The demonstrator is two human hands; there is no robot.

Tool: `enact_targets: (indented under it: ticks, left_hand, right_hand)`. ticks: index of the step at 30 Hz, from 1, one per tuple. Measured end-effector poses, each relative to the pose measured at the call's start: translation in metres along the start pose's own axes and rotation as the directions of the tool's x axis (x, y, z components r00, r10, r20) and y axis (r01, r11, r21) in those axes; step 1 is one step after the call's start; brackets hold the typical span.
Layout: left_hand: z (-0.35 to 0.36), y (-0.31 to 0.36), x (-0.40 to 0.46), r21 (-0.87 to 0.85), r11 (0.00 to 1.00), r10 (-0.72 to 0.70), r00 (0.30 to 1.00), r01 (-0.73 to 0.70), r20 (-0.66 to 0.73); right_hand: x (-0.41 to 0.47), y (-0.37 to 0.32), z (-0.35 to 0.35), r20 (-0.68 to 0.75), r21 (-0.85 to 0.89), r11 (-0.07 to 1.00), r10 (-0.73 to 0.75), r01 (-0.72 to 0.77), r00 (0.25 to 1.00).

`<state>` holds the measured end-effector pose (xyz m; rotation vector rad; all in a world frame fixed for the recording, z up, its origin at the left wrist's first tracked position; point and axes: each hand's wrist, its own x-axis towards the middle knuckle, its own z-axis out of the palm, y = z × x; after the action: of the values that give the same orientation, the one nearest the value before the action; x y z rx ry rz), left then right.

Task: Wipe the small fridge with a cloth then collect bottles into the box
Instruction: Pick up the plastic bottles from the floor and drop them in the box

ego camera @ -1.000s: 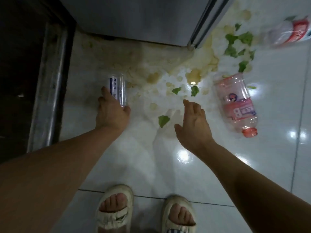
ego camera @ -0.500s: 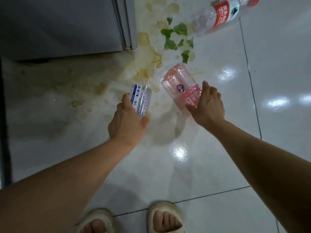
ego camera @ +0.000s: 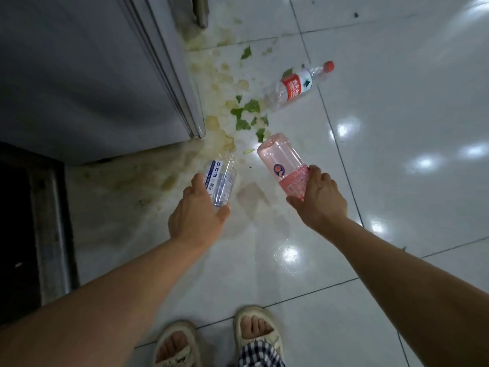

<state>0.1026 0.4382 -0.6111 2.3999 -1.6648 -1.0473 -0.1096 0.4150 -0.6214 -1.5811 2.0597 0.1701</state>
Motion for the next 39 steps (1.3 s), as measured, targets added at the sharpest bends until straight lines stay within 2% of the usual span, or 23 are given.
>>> enact_targets:
  ticks: [8, 15, 23, 31, 39]
  left_hand:
    - [-0.152, 0.108, -0.075, 0.008, 0.985, 0.174, 0.984, -0.174, 0.031]
    - [-0.241, 0.214, -0.129, 0.013, 0.964, 0.265, 0.963, -0.266, 0.044]
    - [-0.246, 0.333, -0.137, 0.031, 0.969, 0.244, 0.970, -0.244, 0.009]
    - [-0.209, 0.432, -0.115, -0.041, 0.998, 0.046, 0.998, -0.048, -0.049]
    - [-0.209, 0.481, -0.057, -0.062, 0.997, -0.056, 0.991, 0.049, -0.118]
  right_hand:
    - [-0.077, -0.020, -0.183, -0.063, 0.129, 0.989, 0.077, -0.068, 0.995]
    - [-0.123, -0.004, -0.326, -0.146, 0.087, 0.994, 0.072, -0.060, 0.987]
    - [-0.096, 0.068, -0.418, -0.194, 0.142, 0.989, 0.059, -0.031, 0.979]
    - [-0.012, 0.136, -0.487, -0.154, 0.114, 0.991, -0.051, 0.069, 0.987]
    - [0.079, 0.140, -0.537, -0.120, 0.059, 0.992, -0.107, 0.115, 0.987]
